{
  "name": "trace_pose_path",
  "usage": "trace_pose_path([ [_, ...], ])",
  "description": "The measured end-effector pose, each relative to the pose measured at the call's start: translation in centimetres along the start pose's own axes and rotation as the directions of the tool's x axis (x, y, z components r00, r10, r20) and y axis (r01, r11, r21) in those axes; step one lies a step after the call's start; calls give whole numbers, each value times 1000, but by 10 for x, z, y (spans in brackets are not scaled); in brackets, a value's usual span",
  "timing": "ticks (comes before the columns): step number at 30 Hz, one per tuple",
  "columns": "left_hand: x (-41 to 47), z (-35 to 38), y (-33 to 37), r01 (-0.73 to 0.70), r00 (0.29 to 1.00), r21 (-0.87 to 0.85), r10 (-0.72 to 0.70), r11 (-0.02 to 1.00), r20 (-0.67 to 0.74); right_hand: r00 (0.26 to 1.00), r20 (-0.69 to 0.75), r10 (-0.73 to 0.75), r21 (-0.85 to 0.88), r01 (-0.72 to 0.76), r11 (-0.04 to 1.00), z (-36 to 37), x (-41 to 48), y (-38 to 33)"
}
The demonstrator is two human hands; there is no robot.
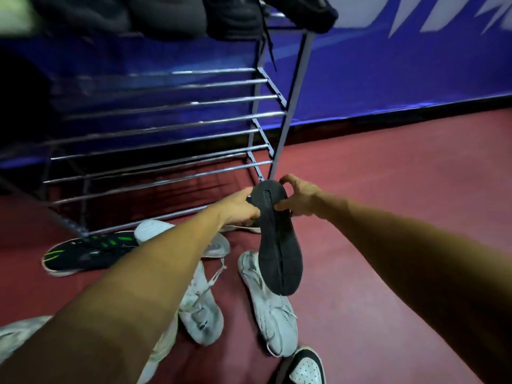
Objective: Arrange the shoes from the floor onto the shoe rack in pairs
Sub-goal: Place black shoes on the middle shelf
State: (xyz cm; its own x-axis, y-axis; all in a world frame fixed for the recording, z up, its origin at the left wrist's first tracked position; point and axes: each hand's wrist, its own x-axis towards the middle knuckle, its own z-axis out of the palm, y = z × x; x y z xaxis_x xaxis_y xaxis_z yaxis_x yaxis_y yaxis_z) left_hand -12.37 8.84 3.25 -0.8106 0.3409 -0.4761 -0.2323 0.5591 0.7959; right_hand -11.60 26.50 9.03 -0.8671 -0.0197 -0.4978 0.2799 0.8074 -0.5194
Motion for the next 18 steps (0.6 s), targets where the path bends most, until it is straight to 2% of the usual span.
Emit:
trace_pose_path([
  [6, -72, -80, 6, -53, 973, -95, 30, 994, -230, 986, -13, -165, 13, 165, 986, 5, -22, -107],
  [9, -110, -119, 1, -37, 946, -153, -14, 988, -323, 964, -40, -262, 42, 263, 964, 16, -29, -159],
  [13, -154, -158, -15, -62, 891, -273, -70, 960, -449, 938, -71, -339, 105, 345, 933, 32, -38, -215],
  [18, -189, -193, -43, -103, 806, -397, -157, 912, -570, 915, 2, -403, 227, 392, 892, 52, -44, -255],
])
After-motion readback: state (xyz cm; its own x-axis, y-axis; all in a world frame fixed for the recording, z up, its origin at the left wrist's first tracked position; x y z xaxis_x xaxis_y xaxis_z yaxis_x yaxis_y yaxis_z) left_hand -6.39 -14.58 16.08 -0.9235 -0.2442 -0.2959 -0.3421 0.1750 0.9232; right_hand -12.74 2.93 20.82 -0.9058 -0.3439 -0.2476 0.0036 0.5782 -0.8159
